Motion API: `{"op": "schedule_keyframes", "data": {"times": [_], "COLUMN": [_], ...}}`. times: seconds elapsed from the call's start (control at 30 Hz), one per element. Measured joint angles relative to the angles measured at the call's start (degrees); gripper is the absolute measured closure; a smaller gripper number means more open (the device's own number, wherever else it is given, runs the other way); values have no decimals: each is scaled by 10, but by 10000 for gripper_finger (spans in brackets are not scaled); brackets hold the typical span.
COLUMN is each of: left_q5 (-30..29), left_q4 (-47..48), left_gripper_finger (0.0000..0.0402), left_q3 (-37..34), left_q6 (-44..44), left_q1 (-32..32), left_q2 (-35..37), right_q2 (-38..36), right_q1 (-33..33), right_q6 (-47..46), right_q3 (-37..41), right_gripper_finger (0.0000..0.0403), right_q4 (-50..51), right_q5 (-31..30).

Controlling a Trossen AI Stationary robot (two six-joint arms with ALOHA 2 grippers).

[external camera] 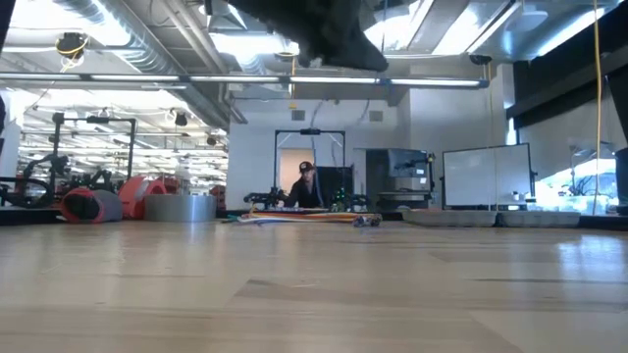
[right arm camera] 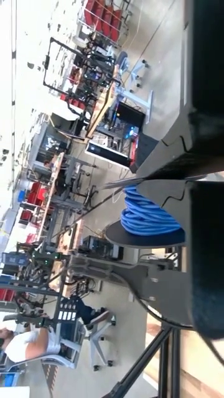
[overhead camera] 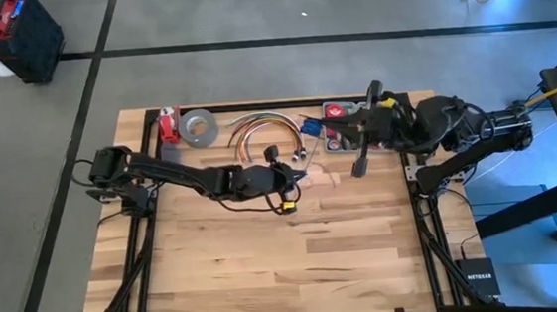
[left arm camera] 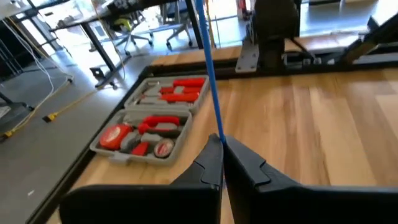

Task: Coil cords
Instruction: Coil the blue wire on the black spool

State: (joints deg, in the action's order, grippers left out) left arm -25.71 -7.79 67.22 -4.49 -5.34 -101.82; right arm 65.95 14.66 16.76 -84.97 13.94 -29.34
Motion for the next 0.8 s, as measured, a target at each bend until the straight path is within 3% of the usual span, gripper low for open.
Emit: {"op": "schedule_keyframes", "data": {"times": [0.5,0.7,0.8], "left_q5": [-1,1,8], "left_q4": [58,58,81], "left_gripper_finger": [401,401,381], "left_q3": [0,2,6], "left_q6": [7,2,1], "left_q1": [0,-6,-12], "left_q2": [-62,-45,-32], "right_q2": [0,1,2], "right_q1": [0,0,0], "right_q6": [20,17,15], "right_q3": [-86,-88,-93], "right_gripper_finger": [402,402,402], "right_q4": [113,73,46], "right_q5": [3,-14,-26]}}
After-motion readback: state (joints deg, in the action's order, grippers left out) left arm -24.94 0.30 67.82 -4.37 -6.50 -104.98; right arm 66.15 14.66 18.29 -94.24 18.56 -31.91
